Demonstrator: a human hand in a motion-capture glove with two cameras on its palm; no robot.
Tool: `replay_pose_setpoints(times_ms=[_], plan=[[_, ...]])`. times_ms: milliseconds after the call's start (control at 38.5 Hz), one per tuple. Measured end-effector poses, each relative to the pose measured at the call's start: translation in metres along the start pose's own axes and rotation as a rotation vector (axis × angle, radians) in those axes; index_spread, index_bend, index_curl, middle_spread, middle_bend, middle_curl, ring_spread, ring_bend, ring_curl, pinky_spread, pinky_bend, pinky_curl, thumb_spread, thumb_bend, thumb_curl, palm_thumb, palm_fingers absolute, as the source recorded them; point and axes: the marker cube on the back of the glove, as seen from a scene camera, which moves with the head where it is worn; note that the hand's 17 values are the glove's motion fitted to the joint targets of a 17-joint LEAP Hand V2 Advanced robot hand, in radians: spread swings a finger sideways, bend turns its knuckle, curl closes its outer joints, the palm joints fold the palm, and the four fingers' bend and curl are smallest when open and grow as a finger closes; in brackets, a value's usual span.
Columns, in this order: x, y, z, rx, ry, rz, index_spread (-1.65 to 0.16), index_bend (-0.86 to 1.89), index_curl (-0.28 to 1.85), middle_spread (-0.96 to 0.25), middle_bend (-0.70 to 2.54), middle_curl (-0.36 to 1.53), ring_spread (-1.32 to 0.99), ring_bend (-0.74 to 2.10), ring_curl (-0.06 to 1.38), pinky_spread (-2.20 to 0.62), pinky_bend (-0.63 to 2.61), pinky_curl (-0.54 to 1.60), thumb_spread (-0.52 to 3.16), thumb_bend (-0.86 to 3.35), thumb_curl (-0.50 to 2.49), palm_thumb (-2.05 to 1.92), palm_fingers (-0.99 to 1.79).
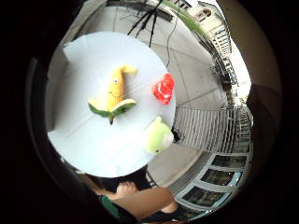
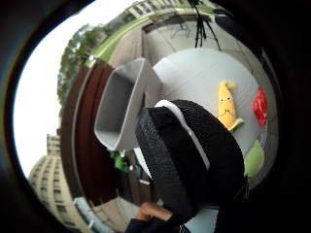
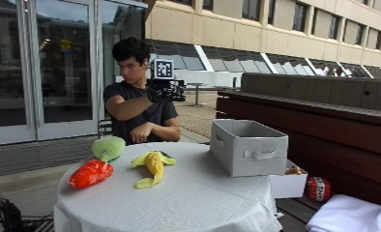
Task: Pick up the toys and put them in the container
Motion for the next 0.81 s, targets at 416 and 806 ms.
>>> replay_pose_setpoints(times_ms=[416,806], plan=[[0.004,0.009,-0.001,-0.013,-0.011,-0.042,-0.22,0.2,0.19,-0.11,0.28,0.17,-0.26,0.18,0.07,-0.11,0.42,0.2,1.17,-0.06,0.0,-0.1,0.08],[0.037,-0.005,0.045,-0.05,0.026,0.112,-0.23,0.19,0.28,-0.11,0.27,0.24,-0.29,0.19,0.12,-0.12,0.42,0.25,1.08,-0.1,0.03,-0.16,0.03]])
